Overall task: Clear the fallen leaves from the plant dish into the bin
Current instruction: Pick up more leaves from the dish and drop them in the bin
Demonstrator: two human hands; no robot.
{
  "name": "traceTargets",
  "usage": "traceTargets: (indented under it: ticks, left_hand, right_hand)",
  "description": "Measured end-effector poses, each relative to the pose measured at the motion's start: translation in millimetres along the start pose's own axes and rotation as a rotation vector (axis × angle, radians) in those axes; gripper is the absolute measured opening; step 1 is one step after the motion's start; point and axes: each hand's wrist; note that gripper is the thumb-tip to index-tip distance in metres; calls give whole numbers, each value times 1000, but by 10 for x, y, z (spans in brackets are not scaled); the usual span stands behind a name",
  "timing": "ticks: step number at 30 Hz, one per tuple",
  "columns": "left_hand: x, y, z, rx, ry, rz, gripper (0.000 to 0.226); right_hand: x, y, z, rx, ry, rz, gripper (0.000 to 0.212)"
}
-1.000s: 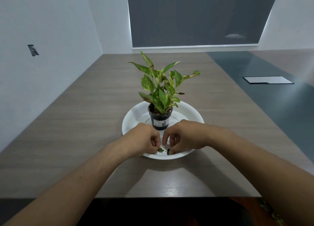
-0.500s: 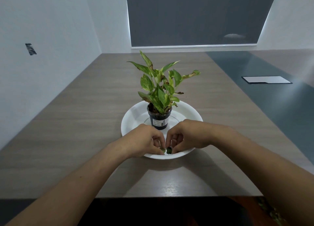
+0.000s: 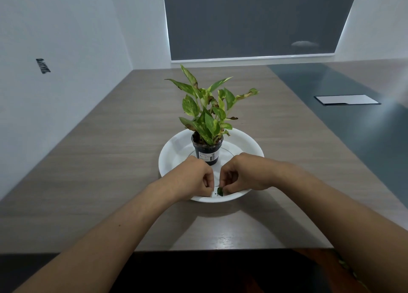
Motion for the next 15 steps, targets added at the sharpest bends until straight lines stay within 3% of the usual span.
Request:
traceTargets:
  ticks: [8,15]
  left_hand:
    - [141,-121,137,37,-123,167,4]
    - [241,-405,464,-38,-186,356,4]
  right_hand:
    - [53,-70,59,-9,45,-61,14]
    - [180,-163,100,-78,41,-213,7]
Point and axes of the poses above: each hand's wrist, its own z-axis away from the middle knuckle, its own y-axis out of the palm, x = y × z, and after that the axes turned 8 degrees about -y, right-handed
